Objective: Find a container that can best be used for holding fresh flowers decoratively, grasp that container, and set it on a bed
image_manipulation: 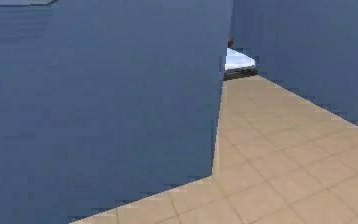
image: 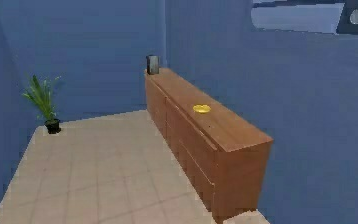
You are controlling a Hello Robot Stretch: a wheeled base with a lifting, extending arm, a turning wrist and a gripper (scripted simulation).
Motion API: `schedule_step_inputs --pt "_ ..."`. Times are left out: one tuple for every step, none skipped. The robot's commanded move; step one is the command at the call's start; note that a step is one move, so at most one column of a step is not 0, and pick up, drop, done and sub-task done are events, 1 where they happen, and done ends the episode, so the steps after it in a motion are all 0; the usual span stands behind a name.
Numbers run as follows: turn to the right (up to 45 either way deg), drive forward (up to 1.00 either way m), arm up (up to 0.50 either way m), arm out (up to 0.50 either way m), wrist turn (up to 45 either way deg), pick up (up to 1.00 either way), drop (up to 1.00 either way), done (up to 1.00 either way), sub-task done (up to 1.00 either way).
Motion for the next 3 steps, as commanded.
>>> schedule_step_inputs --pt "-3.0 0.00 0.00 0.00 0.0 0.00 0.00 0.00 0.00" --pt "0.0 0.70 0.00 0.00 0.0 0.00 0.00 0.00 0.00" --pt "-45.0 0.00 0.00 0.00 0.0 0.00 0.00 0.00 0.00"
